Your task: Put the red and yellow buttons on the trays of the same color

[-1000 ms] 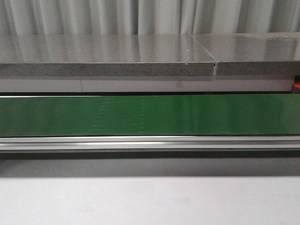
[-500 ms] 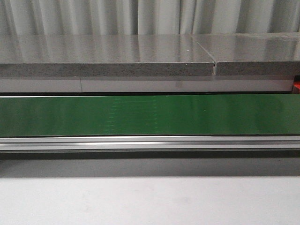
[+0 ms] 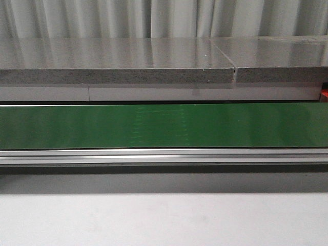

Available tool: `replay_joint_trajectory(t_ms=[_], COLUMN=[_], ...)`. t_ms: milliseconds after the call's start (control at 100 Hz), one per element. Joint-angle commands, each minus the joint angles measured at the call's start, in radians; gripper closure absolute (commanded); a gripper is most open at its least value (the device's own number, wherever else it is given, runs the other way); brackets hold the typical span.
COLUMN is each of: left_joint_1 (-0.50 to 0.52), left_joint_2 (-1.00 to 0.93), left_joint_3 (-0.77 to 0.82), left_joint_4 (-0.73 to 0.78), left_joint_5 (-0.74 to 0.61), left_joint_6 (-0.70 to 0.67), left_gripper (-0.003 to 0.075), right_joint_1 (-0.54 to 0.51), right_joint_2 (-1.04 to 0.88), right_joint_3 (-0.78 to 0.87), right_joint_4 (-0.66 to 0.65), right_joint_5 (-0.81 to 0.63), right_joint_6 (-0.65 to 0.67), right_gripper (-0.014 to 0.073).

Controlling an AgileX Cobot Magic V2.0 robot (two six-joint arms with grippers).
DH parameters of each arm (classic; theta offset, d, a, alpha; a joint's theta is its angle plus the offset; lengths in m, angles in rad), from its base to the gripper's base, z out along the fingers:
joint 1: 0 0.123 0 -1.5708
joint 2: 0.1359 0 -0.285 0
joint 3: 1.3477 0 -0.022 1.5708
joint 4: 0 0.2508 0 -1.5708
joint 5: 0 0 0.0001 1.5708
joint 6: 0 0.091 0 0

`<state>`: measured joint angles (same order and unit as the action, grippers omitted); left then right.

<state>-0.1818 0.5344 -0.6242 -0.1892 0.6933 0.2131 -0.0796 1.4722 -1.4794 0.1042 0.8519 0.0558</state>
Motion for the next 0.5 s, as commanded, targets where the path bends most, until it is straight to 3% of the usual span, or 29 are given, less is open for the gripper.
replay_joint_trajectory(t_ms=[0,240,490], left_joint_1=[-0.008,-0.008,-0.008], left_joint_2=[0.004,0.004,0.004], left_joint_3=[-0.027,-0.027,-0.027], left_joint_4=[-0.022,-0.022,-0.022], left_joint_5=[-0.064,-0.064,-0.064], left_joint_6=[0.004,0.004,0.004], left_gripper=[0.0741,0.0741,0.0741], right_joint_1=[0.042,0.110,0.112], right_joint_2=[-0.073,-0.200,-0.335], right_joint_3=[0.022,0.224,0.383], right_joint_4=[-0.024,-0.026,-0.037], right_joint_5=[-0.091,-0.255,-0.395], right_joint_6=[-0.011,-0.012,-0.079], right_gripper=[0.0661,0.0661,0.0661])
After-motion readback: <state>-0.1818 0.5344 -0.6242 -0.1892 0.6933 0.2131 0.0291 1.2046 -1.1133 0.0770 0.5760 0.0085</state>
